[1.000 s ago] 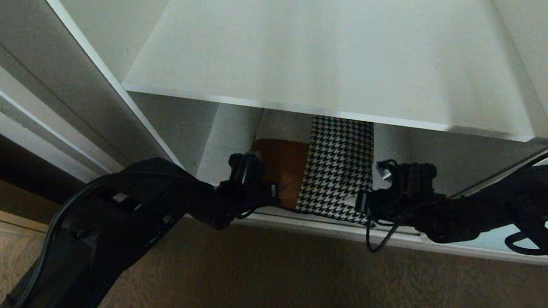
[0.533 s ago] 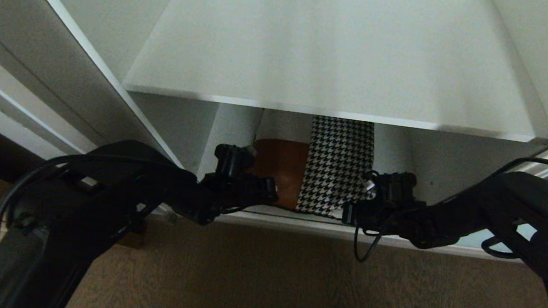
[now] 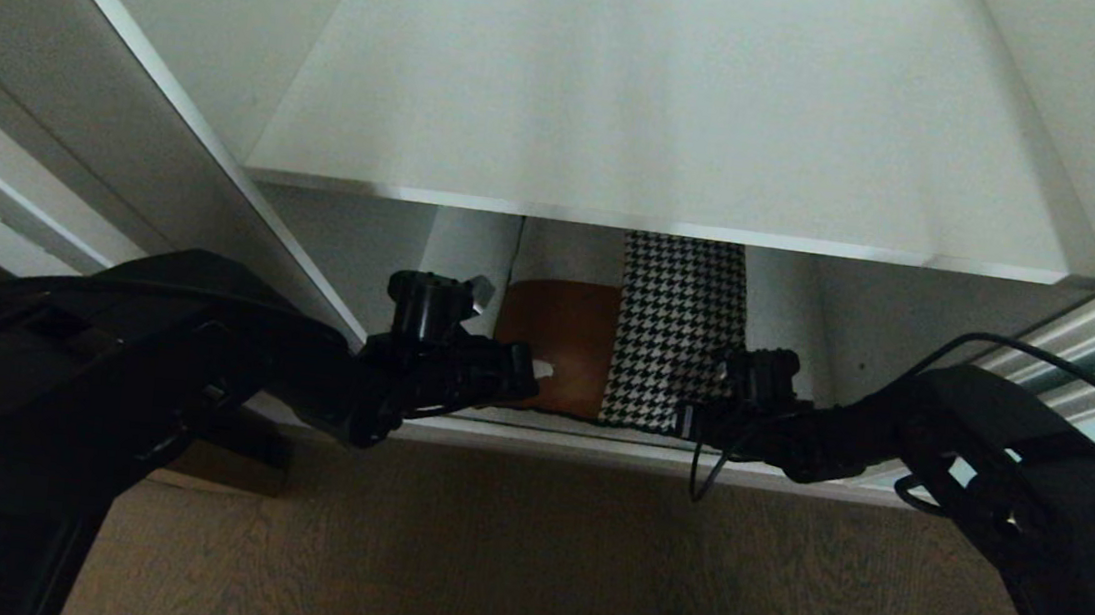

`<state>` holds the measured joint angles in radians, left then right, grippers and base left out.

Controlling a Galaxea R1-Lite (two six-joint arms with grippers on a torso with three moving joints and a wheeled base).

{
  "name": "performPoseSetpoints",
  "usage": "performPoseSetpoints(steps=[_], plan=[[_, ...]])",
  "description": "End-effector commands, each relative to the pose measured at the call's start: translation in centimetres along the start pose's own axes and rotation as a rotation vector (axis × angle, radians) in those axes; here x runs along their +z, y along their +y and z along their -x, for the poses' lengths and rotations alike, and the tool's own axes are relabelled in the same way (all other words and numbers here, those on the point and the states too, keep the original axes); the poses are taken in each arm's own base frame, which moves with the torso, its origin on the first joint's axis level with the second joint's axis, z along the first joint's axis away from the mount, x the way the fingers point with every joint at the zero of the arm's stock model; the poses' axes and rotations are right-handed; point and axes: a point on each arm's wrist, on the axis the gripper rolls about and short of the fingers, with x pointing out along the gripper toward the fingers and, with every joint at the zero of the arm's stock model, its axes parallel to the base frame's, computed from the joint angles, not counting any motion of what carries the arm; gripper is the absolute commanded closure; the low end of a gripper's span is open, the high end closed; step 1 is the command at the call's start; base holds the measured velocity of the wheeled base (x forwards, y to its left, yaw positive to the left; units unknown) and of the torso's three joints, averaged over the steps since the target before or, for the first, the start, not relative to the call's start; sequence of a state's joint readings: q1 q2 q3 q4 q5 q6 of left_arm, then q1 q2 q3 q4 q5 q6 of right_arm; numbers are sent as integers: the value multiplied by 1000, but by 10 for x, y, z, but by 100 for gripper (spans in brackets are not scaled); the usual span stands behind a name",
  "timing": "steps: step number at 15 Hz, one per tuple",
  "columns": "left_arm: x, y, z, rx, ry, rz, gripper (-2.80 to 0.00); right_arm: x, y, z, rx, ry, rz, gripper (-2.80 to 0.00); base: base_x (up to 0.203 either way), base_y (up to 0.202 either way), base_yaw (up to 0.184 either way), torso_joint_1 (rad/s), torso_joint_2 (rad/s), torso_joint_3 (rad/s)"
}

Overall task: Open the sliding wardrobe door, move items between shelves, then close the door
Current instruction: Place the pillow on the lower shelf

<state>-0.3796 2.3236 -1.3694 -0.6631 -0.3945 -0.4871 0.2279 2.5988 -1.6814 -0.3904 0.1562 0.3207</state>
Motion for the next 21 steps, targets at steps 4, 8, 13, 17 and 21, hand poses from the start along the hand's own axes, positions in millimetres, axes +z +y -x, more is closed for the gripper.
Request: performPoseSetpoints(steps=[4, 8, 13, 17, 21], plan=[[-2, 2, 0, -3, -4, -2, 0, 6, -10, -19, -17, -110, -15, 0, 0, 0, 0, 0, 0, 0], [-7, 11, -5, 10, 5, 6, 0, 19, 18, -15, 93, -146, -55, 0, 0, 0, 0, 0, 0, 0], [-12, 18, -10, 24, 15, -4, 0, 23, 22, -15, 122, -157, -82, 0, 0, 0, 0, 0, 0, 0], [-4, 25, -5, 41, -13, -17, 0, 28, 27, 1, 119, -146, -86, 0, 0, 0, 0, 0, 0, 0], [18, 4, 23, 46, -55, -54, 0, 13, 49, 34, 113, -54, -6, 0, 0, 0, 0, 0, 0, 0]])
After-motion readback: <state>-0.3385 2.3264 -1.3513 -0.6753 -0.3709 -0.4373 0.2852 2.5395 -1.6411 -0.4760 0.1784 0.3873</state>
